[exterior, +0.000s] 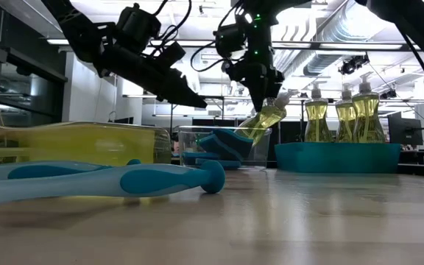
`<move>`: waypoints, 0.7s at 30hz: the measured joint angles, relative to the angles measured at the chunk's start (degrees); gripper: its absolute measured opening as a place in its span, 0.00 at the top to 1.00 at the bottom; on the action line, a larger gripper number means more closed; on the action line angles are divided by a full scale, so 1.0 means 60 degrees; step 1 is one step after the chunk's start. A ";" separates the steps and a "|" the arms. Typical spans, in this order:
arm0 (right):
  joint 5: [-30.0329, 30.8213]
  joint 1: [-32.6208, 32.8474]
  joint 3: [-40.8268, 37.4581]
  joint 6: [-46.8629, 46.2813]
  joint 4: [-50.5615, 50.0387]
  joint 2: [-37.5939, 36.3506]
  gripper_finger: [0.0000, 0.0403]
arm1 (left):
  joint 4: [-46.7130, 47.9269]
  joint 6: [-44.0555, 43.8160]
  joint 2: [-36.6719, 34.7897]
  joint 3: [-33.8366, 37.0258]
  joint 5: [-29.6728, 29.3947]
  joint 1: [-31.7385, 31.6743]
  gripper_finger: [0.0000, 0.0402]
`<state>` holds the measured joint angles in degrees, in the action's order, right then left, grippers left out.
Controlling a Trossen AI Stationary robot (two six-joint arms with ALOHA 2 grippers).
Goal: Pick & Place Kitchen Sink Supplies
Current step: Put the dish soap into the blue bin
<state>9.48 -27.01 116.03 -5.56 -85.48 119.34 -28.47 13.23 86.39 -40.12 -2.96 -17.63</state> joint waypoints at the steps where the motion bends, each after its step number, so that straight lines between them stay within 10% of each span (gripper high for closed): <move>1: -0.0014 0.0002 0.0000 -0.0038 -0.0108 0.0005 0.07 | -0.0001 -0.0001 0.0000 0.0000 0.0000 0.0000 0.33; 21: -0.0127 -0.0057 -0.0994 -0.0322 0.0231 0.0005 0.09 | 0.0113 -0.0066 0.0000 0.0000 -0.0004 0.0000 0.33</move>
<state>8.72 -27.35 110.06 -7.49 -84.10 119.37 -27.79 12.84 86.39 -40.12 -2.98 -17.63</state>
